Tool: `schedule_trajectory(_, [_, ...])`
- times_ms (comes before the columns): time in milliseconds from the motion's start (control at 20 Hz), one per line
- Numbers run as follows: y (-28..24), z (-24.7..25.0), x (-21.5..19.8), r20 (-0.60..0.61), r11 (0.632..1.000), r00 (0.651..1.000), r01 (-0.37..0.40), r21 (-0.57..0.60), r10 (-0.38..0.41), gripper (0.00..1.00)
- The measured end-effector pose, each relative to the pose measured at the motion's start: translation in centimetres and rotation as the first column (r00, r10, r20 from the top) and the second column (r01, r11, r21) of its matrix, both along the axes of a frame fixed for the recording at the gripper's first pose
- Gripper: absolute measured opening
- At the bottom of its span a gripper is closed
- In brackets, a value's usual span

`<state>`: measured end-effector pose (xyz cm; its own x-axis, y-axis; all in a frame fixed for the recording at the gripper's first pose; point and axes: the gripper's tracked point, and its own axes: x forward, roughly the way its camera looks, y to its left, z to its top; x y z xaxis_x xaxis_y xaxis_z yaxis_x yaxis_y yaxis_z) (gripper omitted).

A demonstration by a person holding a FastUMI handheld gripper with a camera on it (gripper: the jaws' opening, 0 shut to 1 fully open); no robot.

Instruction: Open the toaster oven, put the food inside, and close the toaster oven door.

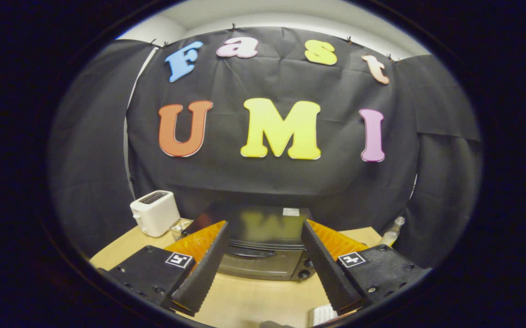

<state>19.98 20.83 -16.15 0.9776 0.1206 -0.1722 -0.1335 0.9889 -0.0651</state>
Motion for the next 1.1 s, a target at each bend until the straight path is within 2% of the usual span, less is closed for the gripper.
schedule_trajectory(200, [2.8, -5.4, 5.0, -0.082, 1.000, 0.996, 0.026, 0.010, -0.025, 1.00])
schedule_trajectory(350, [2.5, -8.2, 6.9, -0.127, 0.997, 0.989, 0.070, -0.018, -0.071, 1.00])
schedule_trajectory(450, [2.4, -8.7, 7.3, -0.129, 0.996, 0.988, 0.085, 0.017, -0.082, 1.00])
schedule_trajectory(750, [2.4, -9.3, 4.9, -0.139, 0.997, 0.987, 0.073, -0.025, -0.075, 1.00])
schedule_trajectory(900, [2.2, -10.3, 2.5, -0.164, 0.998, 0.985, 0.056, -0.006, -0.056, 1.00])
schedule_trajectory(1100, [1.9, -12.7, -1.3, -0.184, 0.999, 0.983, 0.009, -0.045, -0.017, 1.00])
